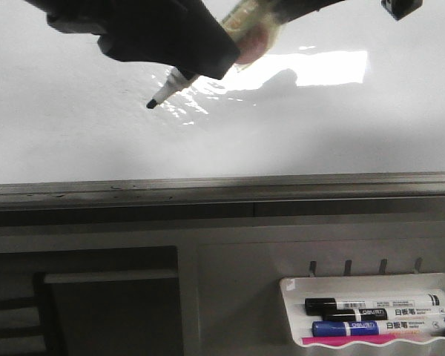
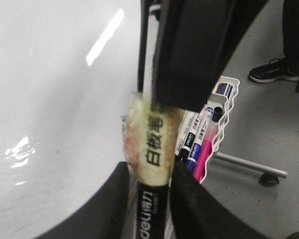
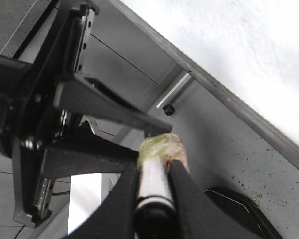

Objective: Write number 7 on whiteboard

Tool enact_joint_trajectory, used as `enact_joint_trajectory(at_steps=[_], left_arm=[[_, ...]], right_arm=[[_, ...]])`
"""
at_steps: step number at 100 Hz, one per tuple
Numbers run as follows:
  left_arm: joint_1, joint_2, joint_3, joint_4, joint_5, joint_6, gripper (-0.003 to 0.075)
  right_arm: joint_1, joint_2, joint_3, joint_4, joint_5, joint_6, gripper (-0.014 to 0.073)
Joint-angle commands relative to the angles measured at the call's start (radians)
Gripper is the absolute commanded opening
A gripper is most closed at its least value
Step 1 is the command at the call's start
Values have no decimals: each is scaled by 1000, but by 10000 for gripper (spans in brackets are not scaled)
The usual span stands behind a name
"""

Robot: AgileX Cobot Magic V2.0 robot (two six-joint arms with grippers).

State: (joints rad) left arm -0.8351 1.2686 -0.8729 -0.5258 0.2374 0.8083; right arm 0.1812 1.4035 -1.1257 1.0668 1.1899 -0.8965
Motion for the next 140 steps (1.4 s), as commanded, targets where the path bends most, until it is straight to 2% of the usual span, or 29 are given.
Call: enact_joint_trajectory(at_steps=[1,8,13,21,32,47,73,89,112,140], left_arm=[[14,-42,-34,-44,-90,-3,386],[39,-54,-34,-81,-101,-3,504],[62,-64,-34,-114,-106,-3,531],[112,-84,-34,-166,-106,-3,522],[205,-119,-34,-271,-98,-3,494],[334,-166,-19,-360,-94,-3,449],[479,-226,43,-387,-102,-3,399],[505,-244,67,-392,-131,-3,399],[505,-246,69,-393,-169,-3,399],[505,-246,69,-403,-181,-3,399]], right_arm=[[2,-29,-29,54,-3,-20,-62],[2,-42,-29,47,-29,-20,-62],[2,-57,-22,42,-54,-20,-62],[2,-98,3,42,-118,-22,-62],[2,-175,77,42,-274,-40,-62],[2,-316,198,95,-468,-128,-62],[2,-389,279,242,-621,-270,-64],[2,-366,279,423,-684,-453,-63],[2,-258,265,614,-675,-642,-63],[2,-146,207,645,-648,-659,-63]])
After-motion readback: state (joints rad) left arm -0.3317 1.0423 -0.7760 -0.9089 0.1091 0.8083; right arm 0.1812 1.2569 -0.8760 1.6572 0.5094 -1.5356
